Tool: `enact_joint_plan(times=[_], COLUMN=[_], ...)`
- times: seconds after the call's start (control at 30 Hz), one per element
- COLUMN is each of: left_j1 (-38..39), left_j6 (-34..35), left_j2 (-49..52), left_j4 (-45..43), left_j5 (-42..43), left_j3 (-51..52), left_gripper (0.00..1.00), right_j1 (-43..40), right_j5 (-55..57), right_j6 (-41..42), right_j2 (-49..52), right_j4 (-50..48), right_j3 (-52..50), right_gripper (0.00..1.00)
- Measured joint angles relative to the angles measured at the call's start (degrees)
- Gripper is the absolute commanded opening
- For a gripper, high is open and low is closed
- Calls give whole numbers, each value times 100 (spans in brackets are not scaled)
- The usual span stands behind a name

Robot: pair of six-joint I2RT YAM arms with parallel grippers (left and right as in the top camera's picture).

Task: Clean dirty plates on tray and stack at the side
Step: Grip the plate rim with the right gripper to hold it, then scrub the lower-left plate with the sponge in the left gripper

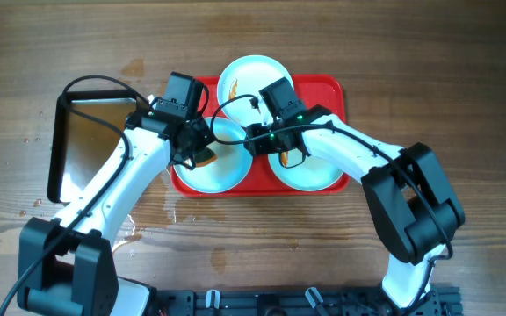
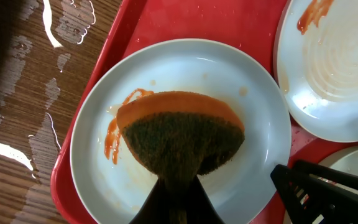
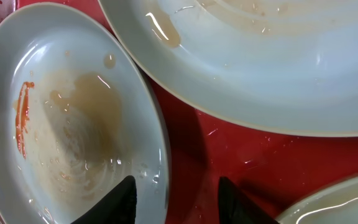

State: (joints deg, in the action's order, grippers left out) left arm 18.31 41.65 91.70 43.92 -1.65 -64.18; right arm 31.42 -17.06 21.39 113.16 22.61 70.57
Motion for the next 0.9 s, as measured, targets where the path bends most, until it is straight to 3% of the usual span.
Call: enact_joint_plan(times=[0.23, 0.37, 0.47, 0.7, 0.9], left_j1=[0, 0, 0, 44, 361], left_j6=[-2, -2, -20, -22, -22], left_j2=[0, 2, 2, 2, 13], left_j4=[-162, -192, -195, -328, -1244], left_j5=[7, 96, 157, 249, 446], left_j3=[42, 155, 168, 306, 907], left_gripper=[4, 4, 4, 4, 4], right_j1=[0, 0, -2, 0, 0], right_j5=[-2, -4, -92, -157, -149], right_j6=[26, 55, 63, 26, 55], right_j2=[42, 179, 310, 385, 396], right_j4=[-4, -177, -306, -415, -358], right_j3=[0, 15, 85, 96, 122], right_gripper=[36, 28, 26, 6, 4])
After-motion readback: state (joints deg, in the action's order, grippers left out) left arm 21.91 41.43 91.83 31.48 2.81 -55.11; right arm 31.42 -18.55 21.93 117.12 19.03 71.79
